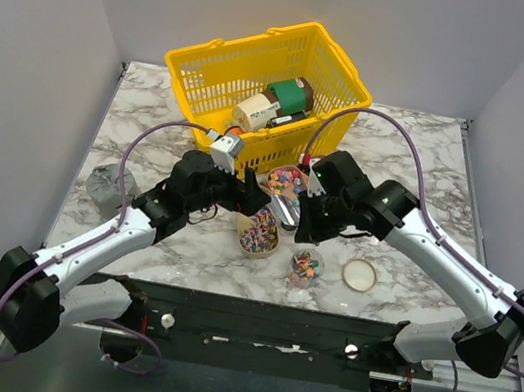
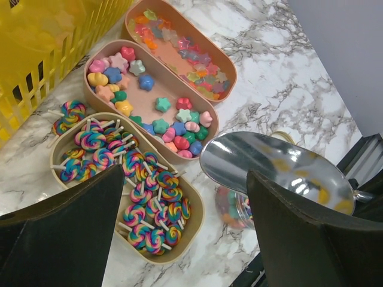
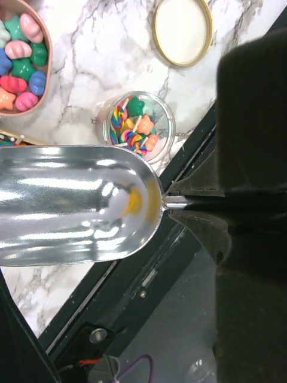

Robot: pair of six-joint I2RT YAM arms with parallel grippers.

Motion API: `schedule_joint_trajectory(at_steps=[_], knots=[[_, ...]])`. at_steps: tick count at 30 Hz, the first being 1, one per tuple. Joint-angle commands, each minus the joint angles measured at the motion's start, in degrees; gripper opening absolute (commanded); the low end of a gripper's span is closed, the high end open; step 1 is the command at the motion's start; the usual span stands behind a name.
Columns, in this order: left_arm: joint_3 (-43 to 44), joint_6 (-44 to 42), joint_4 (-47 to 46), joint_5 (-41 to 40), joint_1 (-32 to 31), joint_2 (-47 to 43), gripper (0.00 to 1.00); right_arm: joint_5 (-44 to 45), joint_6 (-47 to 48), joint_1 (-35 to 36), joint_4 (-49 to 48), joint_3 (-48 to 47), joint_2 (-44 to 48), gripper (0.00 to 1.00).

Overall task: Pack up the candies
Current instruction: Adjust the spatula.

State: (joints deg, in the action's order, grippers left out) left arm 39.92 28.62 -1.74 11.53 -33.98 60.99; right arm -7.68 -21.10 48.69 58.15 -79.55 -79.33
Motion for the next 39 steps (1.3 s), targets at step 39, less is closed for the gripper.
schedule_joint_trajectory(at_steps=[39], knots=[[7.5, 2.7, 23.4, -23.8, -1.8, 3.4, 0.84, 5.7, -2.9, 3.3, 5.6, -13.3, -20.1, 0.01]])
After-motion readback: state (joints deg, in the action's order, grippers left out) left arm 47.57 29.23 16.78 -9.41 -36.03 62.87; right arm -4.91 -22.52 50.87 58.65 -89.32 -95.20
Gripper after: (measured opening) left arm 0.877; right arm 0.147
